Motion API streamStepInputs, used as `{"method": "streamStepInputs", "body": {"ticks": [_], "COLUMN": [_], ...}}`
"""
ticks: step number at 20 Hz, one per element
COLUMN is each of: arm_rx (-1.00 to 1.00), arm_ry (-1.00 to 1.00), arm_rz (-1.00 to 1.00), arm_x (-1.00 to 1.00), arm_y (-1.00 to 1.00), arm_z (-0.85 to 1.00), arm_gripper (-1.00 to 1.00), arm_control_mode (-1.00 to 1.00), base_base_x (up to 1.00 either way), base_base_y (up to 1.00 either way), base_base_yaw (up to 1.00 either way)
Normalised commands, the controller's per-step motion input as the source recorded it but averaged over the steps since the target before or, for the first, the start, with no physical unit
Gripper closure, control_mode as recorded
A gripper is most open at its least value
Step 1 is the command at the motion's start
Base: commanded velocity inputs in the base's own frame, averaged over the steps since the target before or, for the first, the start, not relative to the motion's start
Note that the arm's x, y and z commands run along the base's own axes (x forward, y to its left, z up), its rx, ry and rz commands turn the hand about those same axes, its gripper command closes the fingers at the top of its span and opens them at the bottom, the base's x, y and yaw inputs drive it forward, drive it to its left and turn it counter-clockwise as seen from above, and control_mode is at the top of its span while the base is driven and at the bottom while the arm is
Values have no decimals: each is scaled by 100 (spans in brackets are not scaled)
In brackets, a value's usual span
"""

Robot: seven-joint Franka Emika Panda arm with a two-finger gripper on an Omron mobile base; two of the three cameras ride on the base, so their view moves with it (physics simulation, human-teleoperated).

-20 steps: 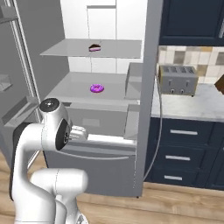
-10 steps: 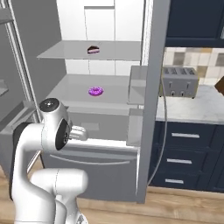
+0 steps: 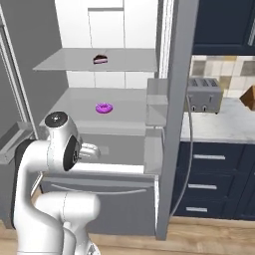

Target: Take the cake and donut from the fridge and place them on the empty tray on the dining counter.

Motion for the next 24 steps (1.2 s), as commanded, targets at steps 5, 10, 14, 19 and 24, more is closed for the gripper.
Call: {"method": "streamStepInputs", "body": {"ticks": [5, 10, 14, 19, 24], "arm_rx": [0, 0, 0, 0, 0], "arm_ry": [0, 0, 0, 0, 0], "arm_rz": [0, 0, 0, 0, 0], "arm_x": [0, 0, 0, 0, 0], "arm_y": [0, 0, 0, 0, 0], "arm_z": [0, 0, 0, 0, 0], "arm_gripper": [100, 100, 100, 100, 100], "arm_control_mode": [100, 100, 100, 100, 100], "base_base_x": [43, 43, 39, 36, 27], "base_base_y": [41, 34, 26, 29, 25], "base_base_yaw": [-11, -9, -8, -8, -7]}}
